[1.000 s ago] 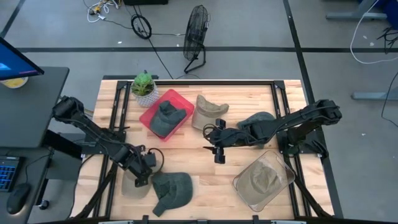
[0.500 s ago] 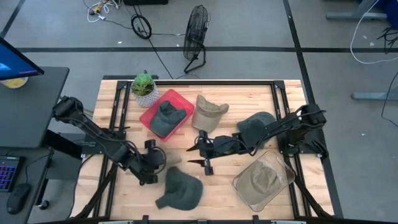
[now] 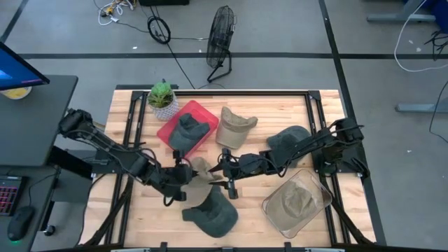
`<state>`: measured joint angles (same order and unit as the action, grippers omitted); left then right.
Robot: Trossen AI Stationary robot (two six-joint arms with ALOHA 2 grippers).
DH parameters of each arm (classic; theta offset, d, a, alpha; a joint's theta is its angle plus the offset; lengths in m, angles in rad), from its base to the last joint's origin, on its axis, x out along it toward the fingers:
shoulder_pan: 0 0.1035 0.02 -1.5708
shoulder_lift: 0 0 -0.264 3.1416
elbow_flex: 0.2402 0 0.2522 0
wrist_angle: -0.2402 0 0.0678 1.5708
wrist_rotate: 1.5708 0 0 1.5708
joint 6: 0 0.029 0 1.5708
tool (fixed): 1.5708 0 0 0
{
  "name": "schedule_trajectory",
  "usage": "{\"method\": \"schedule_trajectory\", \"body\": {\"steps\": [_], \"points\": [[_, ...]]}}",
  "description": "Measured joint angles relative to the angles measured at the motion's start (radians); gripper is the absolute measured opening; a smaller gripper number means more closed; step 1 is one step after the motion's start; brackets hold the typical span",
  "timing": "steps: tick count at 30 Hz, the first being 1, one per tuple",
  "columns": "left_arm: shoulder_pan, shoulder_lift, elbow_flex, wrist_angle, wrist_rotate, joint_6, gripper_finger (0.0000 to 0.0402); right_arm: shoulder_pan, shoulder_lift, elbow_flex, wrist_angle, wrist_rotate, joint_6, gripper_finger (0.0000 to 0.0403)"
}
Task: Pick & Place hat
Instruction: Put the bottom gray cap into the transparent bin
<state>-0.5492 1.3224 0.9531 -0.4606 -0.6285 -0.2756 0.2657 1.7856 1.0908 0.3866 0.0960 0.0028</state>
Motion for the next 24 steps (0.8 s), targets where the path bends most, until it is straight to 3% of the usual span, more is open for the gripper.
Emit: {"method": "schedule_trajectory", "body": {"steps": [7,15,19,24], "points": [[0.034,0.0,0.0,0.025,0.001,0.022,0.0011,-0.017,0.002,0.0,0.0,0.032,-0.03,0.021],[0.033,0.001,0.0,0.193,0.045,0.154,0.0018,-0.048,0.002,0.0,-0.049,0.073,0.003,0.0194],[0.047,0.002,0.0,0.188,0.048,0.16,0.002,-0.047,0.002,0.0,-0.074,0.026,-0.005,0.0135],[0.068,0.002,0.0,0.186,0.047,0.152,0.0023,-0.042,0.002,0.0,-0.075,-0.002,-0.007,0.0021]]}}
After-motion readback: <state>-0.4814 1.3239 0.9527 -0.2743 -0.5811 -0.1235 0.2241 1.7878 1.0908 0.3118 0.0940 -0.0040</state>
